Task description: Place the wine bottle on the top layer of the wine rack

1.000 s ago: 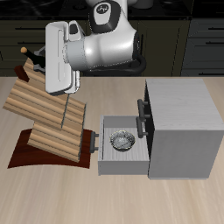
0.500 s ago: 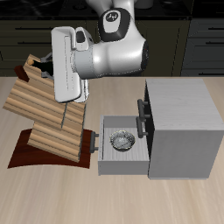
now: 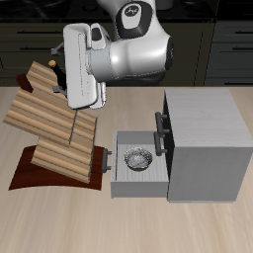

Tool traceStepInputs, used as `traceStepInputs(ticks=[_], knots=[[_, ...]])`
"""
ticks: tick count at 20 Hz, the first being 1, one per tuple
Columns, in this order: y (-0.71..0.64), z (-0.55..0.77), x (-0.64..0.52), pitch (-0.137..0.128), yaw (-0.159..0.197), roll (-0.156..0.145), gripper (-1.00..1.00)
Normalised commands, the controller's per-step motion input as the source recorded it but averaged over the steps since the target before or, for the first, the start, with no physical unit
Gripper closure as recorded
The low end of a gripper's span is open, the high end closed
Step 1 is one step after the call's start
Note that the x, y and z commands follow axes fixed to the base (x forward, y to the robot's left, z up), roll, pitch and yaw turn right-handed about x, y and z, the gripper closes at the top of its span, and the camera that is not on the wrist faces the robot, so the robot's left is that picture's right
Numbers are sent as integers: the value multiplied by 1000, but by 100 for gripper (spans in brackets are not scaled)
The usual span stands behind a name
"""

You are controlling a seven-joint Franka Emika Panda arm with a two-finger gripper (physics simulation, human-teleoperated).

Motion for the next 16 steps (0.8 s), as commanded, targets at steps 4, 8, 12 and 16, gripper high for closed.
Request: traceStepInputs(ticks=[4, 8, 12, 16], knots=[[74, 129, -101, -24, 23, -1, -100], [162, 166, -141, -67, 55, 15, -100], [138, 72, -180, -48, 66, 11, -100], [227, 127, -234, -35, 172, 34, -100]])
